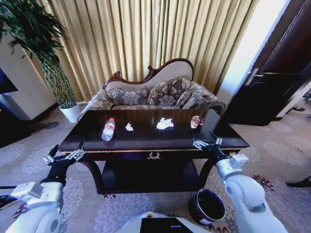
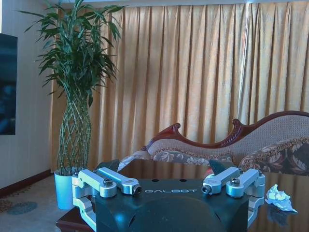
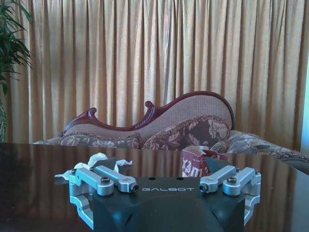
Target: Move to the front of the table and place the trash on the table into the trash bin.
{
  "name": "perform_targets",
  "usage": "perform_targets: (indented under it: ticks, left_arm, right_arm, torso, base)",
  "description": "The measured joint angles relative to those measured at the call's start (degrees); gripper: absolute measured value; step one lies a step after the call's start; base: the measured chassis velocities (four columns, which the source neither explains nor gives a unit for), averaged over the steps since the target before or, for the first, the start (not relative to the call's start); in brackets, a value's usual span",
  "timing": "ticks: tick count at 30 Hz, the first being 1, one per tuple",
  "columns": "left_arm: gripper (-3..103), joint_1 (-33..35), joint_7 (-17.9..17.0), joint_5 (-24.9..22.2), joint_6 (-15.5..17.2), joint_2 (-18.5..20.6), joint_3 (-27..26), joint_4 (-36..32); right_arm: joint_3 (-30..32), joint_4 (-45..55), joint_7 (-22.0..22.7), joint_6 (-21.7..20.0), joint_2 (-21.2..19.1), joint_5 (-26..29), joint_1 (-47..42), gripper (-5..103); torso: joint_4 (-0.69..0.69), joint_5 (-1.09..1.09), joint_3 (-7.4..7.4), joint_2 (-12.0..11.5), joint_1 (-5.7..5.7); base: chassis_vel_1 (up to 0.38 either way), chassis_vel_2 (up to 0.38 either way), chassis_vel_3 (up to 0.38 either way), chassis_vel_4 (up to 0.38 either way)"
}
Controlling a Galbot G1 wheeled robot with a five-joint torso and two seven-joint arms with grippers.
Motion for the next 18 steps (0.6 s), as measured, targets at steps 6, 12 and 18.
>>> perform_targets:
  ticks: [6,12,18]
  left_arm:
    - [100,0.0,0.0,0.0,0.0,0.1,-0.1,0.0]
    - [100,0.2,0.1,0.2,0.0,-0.3,-0.2,0.0]
    - [100,0.4,0.1,0.3,-0.1,-0.4,-0.3,0.0]
  right_arm:
    - [0.2,0.0,-0.3,0.0,0.1,0.0,-0.1,100]
    - [0.3,0.1,-1.0,0.3,0.5,0.1,-0.4,100]
    - [0.3,0.2,-1.1,0.8,0.7,0.0,-0.6,100]
  torso:
    - [0.0,-0.01,0.0,0.0,0.0]
    - [0.0,0.0,0.0,0.0,0.0]
    - [0.0,0.0,0.0,0.0,0.0]
  base:
    - [0.0,0.0,0.0,0.0]
    - [0.0,0.0,0.0,0.0]
    - [0.0,0.0,0.0,0.0]
